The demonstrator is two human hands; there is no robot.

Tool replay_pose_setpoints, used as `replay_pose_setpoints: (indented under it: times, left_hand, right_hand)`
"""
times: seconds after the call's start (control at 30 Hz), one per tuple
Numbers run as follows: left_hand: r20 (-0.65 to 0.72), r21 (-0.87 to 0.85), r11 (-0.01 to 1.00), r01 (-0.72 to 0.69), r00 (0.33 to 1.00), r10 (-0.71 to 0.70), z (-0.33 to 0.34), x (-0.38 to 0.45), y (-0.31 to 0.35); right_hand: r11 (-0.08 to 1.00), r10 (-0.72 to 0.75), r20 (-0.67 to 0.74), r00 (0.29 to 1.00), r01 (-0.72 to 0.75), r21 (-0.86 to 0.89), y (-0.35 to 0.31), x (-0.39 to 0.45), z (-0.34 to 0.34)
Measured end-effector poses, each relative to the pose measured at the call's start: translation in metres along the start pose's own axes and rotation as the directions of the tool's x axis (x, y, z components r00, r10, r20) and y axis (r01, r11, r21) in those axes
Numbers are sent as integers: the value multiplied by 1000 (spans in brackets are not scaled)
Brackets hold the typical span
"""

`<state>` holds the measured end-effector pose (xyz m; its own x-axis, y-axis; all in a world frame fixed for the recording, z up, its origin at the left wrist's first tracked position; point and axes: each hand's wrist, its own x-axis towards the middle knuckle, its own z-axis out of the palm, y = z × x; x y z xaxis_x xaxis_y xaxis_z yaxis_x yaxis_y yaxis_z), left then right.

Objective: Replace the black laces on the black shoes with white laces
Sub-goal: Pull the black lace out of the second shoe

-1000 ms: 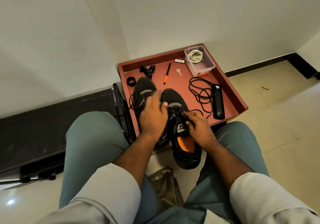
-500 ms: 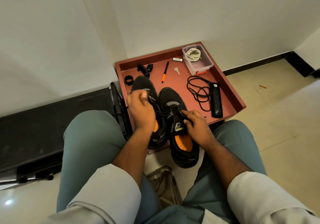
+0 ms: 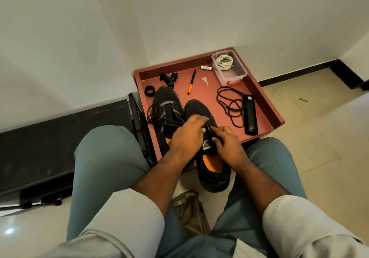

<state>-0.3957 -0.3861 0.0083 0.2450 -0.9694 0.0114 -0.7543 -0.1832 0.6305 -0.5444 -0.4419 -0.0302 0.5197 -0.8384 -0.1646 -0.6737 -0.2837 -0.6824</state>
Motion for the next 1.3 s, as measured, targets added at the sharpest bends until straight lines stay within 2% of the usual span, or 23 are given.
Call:
replay_pose_setpoints:
  times: [0.07,0.17,0.23,0.33,0.4,0.47,0.57,0.6,0.63,0.67,0.7,0.73,0.77,0.8,0.83,0.87,0.9,0.97,1.07,1.13,1.2,1.23,1.3]
  left_hand:
    - [51,126,990,65,996,-72,13,-1,-2]
    - [26,230,967,112,992,-121,13,4,-9]
    - [-54,154,982,111,993,-104,8,5,-14]
    - [-309,-176,977,125,935,-175,-2,3,-12]
    - [-438,-398,909,126,844,-309,-14,6,-16]
    - [-525,-567,810,149,692,-495,-28,13,-29]
    - [-503,-807,583,93,407,-762,-61,23,-54]
    - [-475,-849,526,55,360,-803,-72,24,-61]
    - [-461,-854,515,78,349,-816,-82,24,-63]
    - [-475,-804,563,191,363,-802,-89,22,-62]
    - [-511,-689,647,326,415,-753,-91,19,-56]
    - [-557,-513,751,415,505,-659,-87,15,-48]
    - [-561,-332,849,412,638,-528,-79,11,-37]
    - [-488,-204,912,357,770,-410,-68,7,-27]
    - [-360,-146,941,305,870,-338,-55,3,-15]
    - [-203,-116,947,301,926,-319,-43,-2,-6]
    - [-66,-84,942,325,942,-330,-32,-6,1]
    - [113,23,934,357,927,-357,-16,-9,5]
    - [187,29,921,389,903,-387,-17,-3,4]
    - [195,12,917,398,899,-393,-21,2,-1]
    - [185,-38,909,415,897,-401,-23,1,-6]
    - [171,-80,902,425,897,-408,-22,0,-8]
    - [155,-154,891,427,901,-405,-20,-2,-11]
  right_hand:
    - [1000,-10,-5,1000,10,7,0,-2,-1]
    - [1000,-8,-19,1000,8,11,-1,-4,-2]
    - [1000,0,-22,1000,1,16,-2,-3,-2]
    - [1000,15,-23,1000,-14,18,-2,-2,-2]
    - [1000,12,-31,999,-11,27,-3,-2,-1]
    - [999,6,-39,999,-4,35,-3,-2,-2]
    - [1000,5,-35,999,-4,28,-3,-1,-2]
    - [1000,4,-28,1000,-3,24,-3,-1,-2]
    - [1000,0,-25,1000,0,20,-2,-1,-1]
    - [1000,-2,-23,1000,3,19,-1,-1,-1]
    - [1000,-4,-23,1000,4,17,-1,-1,0]
    - [1000,-6,-28,1000,6,14,-1,-1,1]
    - [1000,-13,-39,999,13,5,-1,-2,2]
    - [1000,-24,-57,998,24,-1,-2,-1,3]
    - [999,-36,-76,996,36,0,-4,0,3]
    - [999,-51,-92,995,51,1,-7,2,3]
    - [997,-75,-98,992,74,-13,-10,6,2]
    - [987,-134,-83,988,126,-98,-15,13,3]
    - [954,-127,-24,992,115,-278,-21,21,6]
    - [945,-107,-41,993,89,-316,-24,23,11]
    - [968,-129,-124,984,98,-233,-24,23,16]
    - [988,-108,-188,976,83,-132,-23,23,17]
    - [975,102,-310,945,-33,221,-21,24,16]
